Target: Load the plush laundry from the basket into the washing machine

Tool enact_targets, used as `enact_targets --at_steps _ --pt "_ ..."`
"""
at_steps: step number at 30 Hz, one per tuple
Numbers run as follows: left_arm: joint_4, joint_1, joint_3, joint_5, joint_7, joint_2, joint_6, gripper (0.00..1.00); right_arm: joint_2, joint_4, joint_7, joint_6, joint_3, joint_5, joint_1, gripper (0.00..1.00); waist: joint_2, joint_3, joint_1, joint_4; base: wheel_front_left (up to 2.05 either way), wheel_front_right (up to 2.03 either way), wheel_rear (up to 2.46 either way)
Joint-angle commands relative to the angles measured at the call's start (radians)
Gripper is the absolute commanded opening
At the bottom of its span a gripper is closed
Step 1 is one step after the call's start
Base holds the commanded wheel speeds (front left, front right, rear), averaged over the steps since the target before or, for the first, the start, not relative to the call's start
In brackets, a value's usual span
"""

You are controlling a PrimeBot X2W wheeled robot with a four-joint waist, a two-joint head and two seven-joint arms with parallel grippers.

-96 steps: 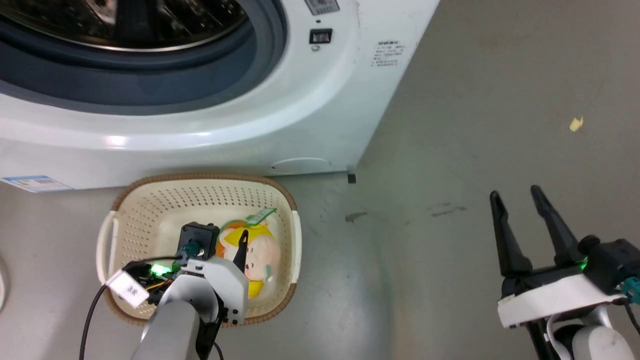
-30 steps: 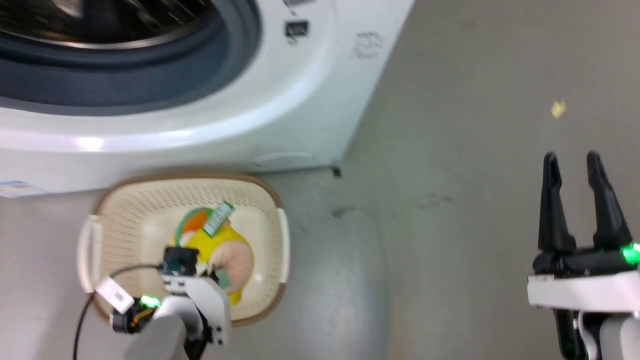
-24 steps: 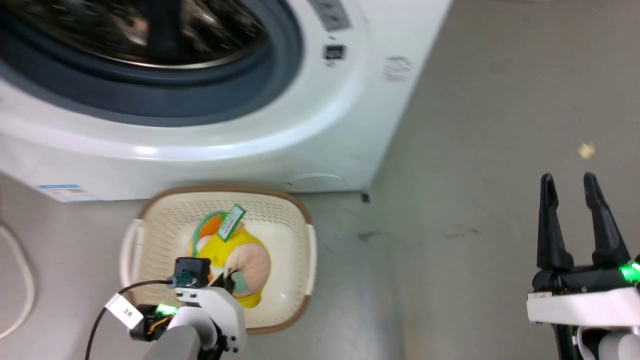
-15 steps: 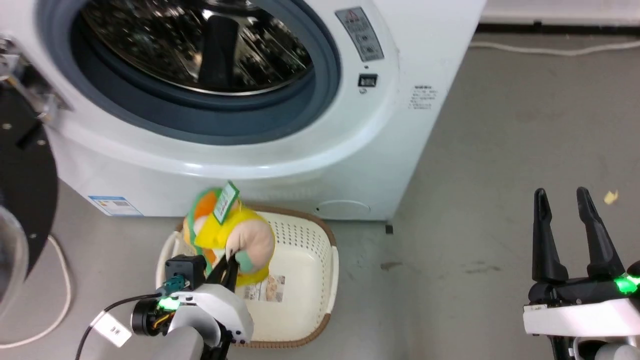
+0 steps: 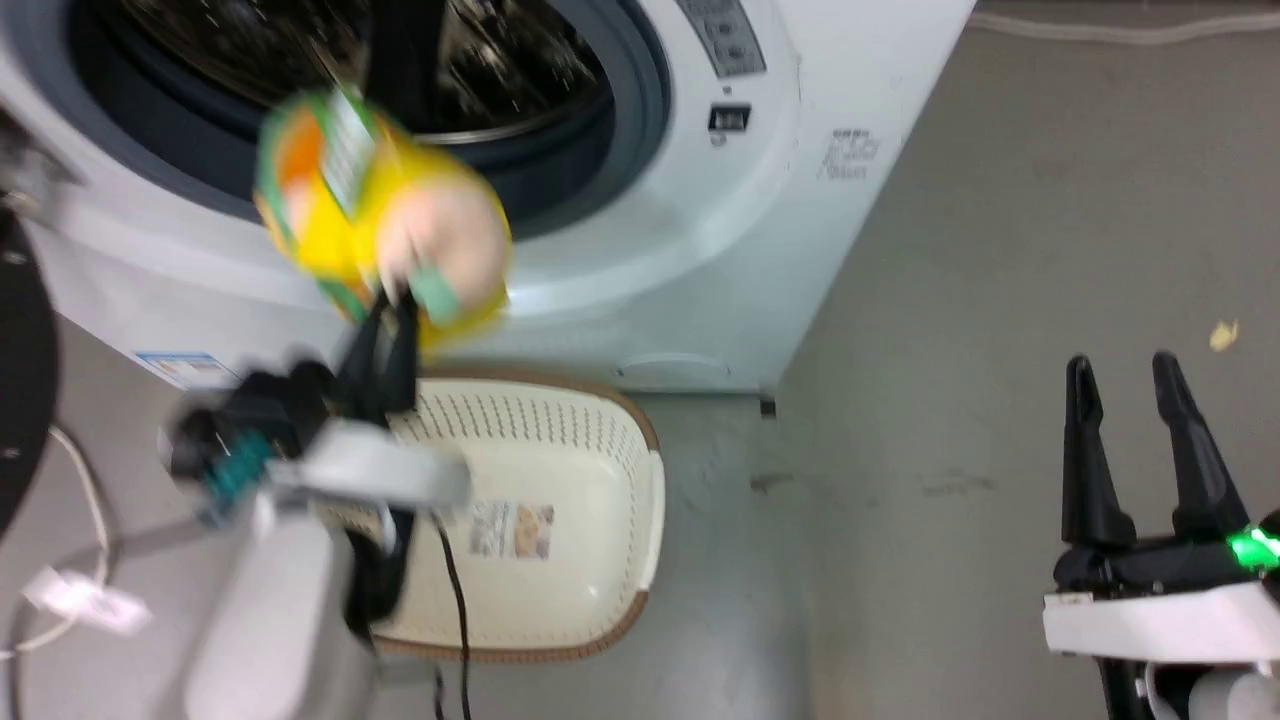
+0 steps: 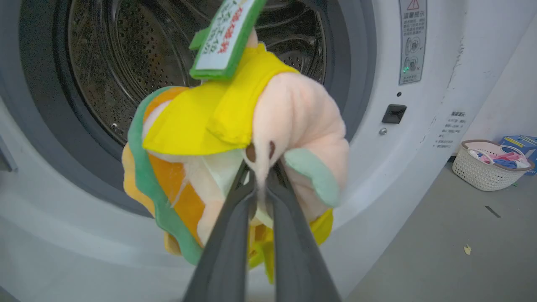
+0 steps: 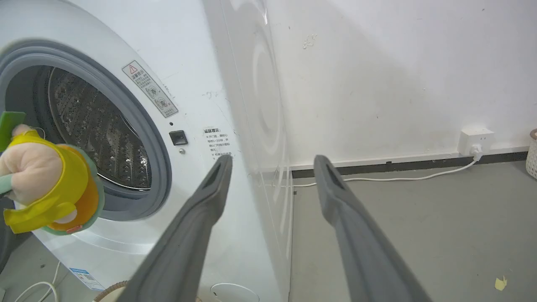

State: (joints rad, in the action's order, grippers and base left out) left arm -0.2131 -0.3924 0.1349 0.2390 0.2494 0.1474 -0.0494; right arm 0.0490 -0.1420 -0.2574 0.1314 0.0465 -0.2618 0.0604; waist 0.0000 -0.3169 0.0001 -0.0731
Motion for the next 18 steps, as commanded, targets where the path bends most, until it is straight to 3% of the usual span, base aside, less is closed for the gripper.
enact_targets --at_steps 1,10,18 --pt "0.021 -0.055 -0.010 -0.005 -0.011 0.013 0.005 0.00 0.001 -0.007 -0.004 -0.001 -0.003 -0.007 0.023 1.00 0.0000 -0.066 -0.0001 -0.030 0.00 0.00 0.00" --pt "0.033 -0.402 -0.043 -0.015 -0.244 0.144 -0.017 0.00 0.001 -0.022 -0.004 -0.001 -0.005 -0.051 0.118 1.00 0.0000 -0.282 -0.0001 -0.119 0.00 0.00 0.00" --pt "-0.195 -0.765 -0.014 -0.051 -0.443 0.292 -0.058 0.00 0.001 -0.002 -0.004 -0.001 -0.014 -0.103 0.177 1.00 0.0000 -0.405 -0.0001 -0.181 0.00 0.00 0.00"
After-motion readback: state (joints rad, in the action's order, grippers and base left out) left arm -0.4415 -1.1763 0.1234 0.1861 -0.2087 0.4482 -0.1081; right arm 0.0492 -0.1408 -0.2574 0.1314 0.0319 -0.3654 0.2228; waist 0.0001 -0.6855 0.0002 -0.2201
